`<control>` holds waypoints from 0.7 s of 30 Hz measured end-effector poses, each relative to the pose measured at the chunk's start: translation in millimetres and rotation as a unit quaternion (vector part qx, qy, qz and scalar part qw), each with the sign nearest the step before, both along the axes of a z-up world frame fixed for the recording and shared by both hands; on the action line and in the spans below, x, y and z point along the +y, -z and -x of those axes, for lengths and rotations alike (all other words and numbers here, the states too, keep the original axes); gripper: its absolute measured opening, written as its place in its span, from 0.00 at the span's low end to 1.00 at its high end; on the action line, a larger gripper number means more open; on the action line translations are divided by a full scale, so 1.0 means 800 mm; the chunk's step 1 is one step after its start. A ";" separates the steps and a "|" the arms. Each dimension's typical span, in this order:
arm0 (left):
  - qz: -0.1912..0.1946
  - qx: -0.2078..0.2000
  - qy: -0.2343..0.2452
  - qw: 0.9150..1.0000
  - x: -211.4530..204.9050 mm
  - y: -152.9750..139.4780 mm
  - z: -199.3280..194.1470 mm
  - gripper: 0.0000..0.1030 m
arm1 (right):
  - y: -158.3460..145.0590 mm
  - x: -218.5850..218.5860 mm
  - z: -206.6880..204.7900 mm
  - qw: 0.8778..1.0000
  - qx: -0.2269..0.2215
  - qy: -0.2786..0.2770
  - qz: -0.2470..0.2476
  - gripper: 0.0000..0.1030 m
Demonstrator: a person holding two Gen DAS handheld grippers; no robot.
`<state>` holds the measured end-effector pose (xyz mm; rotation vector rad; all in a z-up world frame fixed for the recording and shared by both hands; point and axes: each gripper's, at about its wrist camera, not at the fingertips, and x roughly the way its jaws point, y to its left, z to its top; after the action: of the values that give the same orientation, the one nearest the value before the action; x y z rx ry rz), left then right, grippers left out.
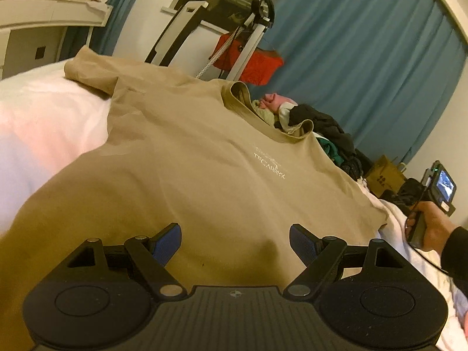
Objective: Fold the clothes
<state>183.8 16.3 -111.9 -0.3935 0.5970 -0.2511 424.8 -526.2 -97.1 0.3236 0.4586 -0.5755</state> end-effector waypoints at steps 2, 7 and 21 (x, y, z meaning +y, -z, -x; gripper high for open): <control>-0.010 -0.009 0.002 1.000 -0.002 -0.004 0.001 0.80 | 0.001 0.000 0.028 0.999 -0.017 -0.014 -0.037 0.09; -0.021 -0.024 0.008 0.999 -0.008 -0.016 0.012 0.80 | -0.008 0.057 0.121 0.996 0.007 -0.082 -0.032 0.73; -0.058 -0.007 0.006 0.998 0.020 -0.069 0.096 0.80 | -0.037 0.211 0.408 0.977 -0.002 -0.180 -0.118 0.82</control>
<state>107.2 32.5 -56.6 -0.2761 0.5966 -0.2295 98.3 -357.6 -67.5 0.4561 0.5691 -0.1665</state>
